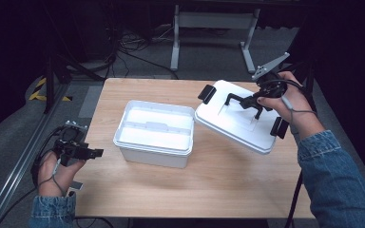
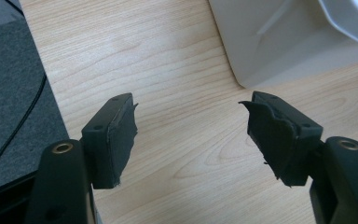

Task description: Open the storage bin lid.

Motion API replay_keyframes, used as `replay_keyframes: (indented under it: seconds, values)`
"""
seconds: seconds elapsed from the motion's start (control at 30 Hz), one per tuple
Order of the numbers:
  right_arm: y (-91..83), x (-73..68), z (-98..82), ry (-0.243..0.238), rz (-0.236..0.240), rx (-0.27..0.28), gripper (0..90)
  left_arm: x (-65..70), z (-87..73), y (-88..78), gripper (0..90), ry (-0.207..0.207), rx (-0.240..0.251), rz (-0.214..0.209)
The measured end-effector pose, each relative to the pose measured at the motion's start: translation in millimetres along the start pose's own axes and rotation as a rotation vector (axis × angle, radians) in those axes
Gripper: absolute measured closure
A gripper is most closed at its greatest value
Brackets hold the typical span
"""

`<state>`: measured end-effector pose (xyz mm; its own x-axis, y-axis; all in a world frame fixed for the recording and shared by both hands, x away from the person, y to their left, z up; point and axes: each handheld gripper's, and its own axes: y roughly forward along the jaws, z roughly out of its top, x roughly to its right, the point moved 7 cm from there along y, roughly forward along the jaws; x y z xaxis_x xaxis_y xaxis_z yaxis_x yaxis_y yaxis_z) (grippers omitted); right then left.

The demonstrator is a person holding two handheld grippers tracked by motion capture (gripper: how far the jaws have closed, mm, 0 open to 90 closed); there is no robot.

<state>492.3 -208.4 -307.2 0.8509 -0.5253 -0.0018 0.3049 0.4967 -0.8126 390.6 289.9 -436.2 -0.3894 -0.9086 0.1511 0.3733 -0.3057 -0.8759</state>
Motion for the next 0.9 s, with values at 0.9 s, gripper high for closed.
replay_keyframes:
  seconds: [0.9]
  values:
    - [68.0,45.6,-69.7,0.145,-0.015,-0.069,84.4,-0.7,5.2,7.0,32.8,0.011,-0.013,-0.008]
